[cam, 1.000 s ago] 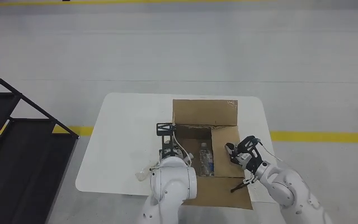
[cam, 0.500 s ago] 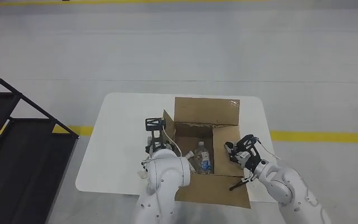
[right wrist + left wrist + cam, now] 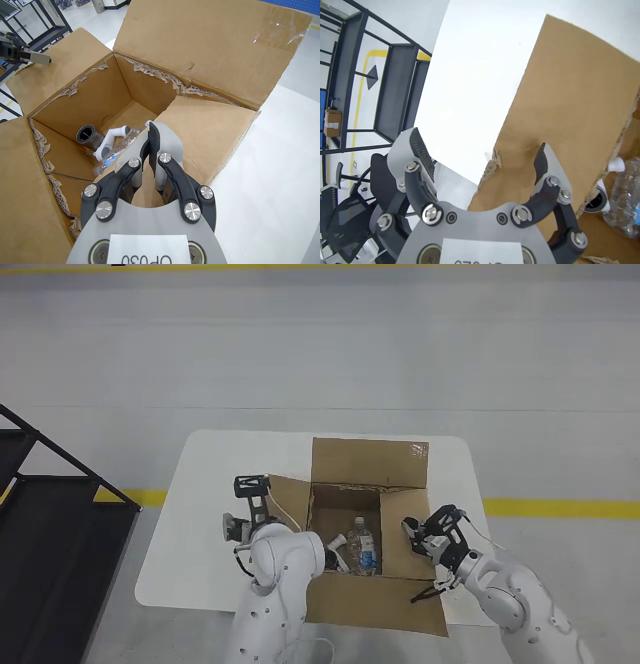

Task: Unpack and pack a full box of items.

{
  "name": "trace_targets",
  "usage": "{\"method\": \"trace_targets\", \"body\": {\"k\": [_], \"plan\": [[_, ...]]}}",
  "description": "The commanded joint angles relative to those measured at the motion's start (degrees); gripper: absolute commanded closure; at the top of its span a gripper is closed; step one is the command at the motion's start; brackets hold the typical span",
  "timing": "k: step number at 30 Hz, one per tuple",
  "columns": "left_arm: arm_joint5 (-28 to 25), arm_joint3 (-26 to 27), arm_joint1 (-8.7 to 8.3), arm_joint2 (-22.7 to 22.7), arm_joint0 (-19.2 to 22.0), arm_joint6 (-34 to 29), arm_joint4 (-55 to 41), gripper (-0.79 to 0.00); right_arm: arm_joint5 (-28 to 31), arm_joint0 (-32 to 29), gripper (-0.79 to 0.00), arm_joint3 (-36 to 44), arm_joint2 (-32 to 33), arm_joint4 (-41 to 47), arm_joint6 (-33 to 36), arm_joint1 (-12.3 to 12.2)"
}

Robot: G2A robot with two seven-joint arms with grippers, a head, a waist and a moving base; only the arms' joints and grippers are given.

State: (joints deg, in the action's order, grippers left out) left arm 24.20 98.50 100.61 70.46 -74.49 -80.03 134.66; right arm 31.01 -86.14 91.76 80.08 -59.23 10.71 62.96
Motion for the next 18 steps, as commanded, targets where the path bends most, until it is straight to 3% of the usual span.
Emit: {"method": "trace_targets", "body": {"k": [1, 10, 18], "plan": [[-0.2, -1.7, 0.1, 0.9, 0.5, -0.1, 0.3, -0.785, 0.1, -0.1, 0.0, 0.0, 0.0, 0.0, -0.1, 0.0], [-0.5, -4.7, 0.78, 1.2, 1.1, 1.3, 0.1, -0.785, 0.4, -0.2, 0.0, -0.1, 0.5, 0.2, -0.5, -0.2], [-2.9, 6.0, 0.8, -1.7, 1.1, 2.3, -2.3, -0.785, -1.6, -3.6, 0.0, 3.4, 4.4, 2.0, -7.1, -0.4]]}}
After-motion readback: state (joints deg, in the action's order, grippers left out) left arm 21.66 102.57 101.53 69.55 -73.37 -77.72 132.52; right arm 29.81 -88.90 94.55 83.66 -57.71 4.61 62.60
